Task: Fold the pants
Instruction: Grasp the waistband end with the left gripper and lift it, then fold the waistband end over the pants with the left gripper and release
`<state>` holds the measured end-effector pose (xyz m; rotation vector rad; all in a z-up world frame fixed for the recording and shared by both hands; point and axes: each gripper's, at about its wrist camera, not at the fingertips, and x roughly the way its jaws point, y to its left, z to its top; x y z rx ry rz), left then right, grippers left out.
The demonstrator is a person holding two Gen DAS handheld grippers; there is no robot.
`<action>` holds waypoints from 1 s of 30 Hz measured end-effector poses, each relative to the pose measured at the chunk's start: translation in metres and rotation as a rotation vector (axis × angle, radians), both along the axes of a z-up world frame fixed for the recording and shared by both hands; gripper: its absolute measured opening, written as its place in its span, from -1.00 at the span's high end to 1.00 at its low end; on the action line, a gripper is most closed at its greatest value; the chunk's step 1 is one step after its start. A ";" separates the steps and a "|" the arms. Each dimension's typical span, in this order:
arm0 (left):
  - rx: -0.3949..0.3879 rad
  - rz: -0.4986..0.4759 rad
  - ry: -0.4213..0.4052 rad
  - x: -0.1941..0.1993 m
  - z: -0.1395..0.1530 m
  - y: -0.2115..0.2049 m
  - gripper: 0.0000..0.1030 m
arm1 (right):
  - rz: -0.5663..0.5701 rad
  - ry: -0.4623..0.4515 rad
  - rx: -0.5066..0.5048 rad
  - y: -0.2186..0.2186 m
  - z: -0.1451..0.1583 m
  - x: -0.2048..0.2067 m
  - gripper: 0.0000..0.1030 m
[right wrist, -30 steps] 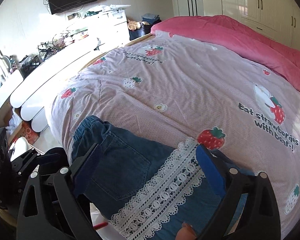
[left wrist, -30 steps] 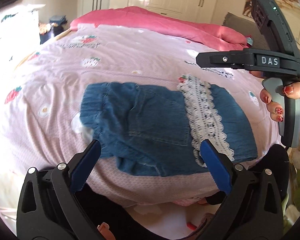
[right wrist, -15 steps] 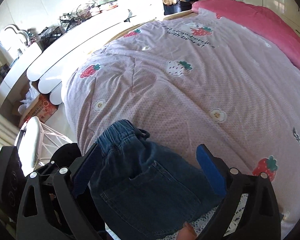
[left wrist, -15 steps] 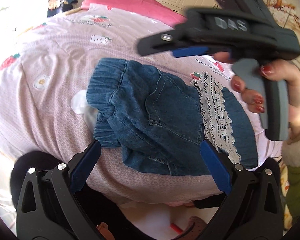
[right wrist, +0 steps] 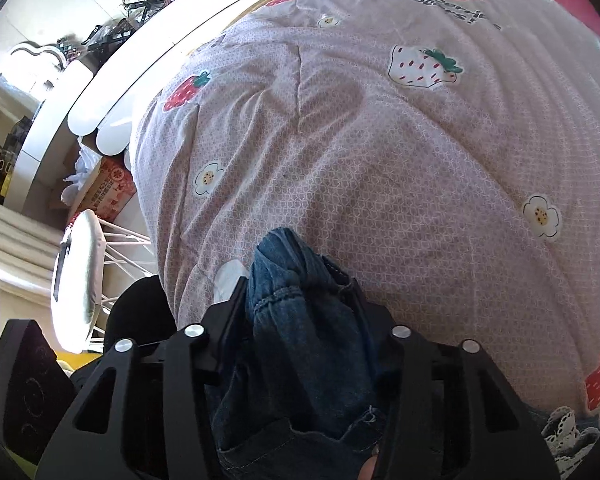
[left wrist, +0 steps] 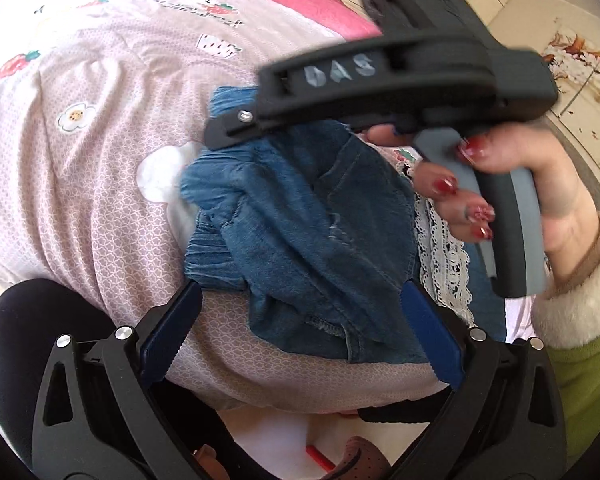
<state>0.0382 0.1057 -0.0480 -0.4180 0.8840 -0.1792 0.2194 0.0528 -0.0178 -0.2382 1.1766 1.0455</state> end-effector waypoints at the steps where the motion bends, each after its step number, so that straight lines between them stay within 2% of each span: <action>1: -0.004 0.008 0.000 0.000 -0.001 0.002 -0.81 | -0.009 0.012 0.025 -0.006 0.004 0.001 0.27; 5: -0.030 0.031 -0.005 0.003 -0.001 0.010 -0.81 | -0.025 0.020 0.121 -0.030 0.023 0.000 0.39; 9: -0.078 0.043 -0.022 0.008 0.004 0.017 -0.81 | -0.027 -0.002 0.194 -0.058 0.044 -0.007 0.39; 12: -0.127 0.021 -0.037 0.014 0.009 0.020 -0.81 | -0.036 -0.023 0.229 -0.076 0.056 -0.012 0.39; 14: -0.159 -0.026 -0.074 0.018 0.016 0.013 -0.79 | -0.037 -0.035 0.250 -0.087 0.063 -0.015 0.39; 15: -0.160 -0.039 -0.088 0.019 0.020 0.010 -0.69 | -0.046 -0.048 0.257 -0.093 0.066 -0.016 0.39; 19: -0.126 -0.095 -0.149 0.023 0.044 -0.009 -0.37 | -0.110 -0.076 0.292 -0.124 0.078 -0.011 0.39; 21: -0.114 -0.119 -0.170 0.024 0.054 -0.019 -0.32 | -0.148 -0.085 0.312 -0.145 0.082 -0.007 0.39; 25: -0.050 -0.177 -0.216 0.026 0.071 -0.045 -0.32 | -0.210 -0.094 0.349 -0.186 0.085 -0.002 0.39; 30: 0.023 -0.248 -0.235 0.031 0.080 -0.084 -0.32 | -0.278 -0.075 0.378 -0.233 0.071 -0.003 0.35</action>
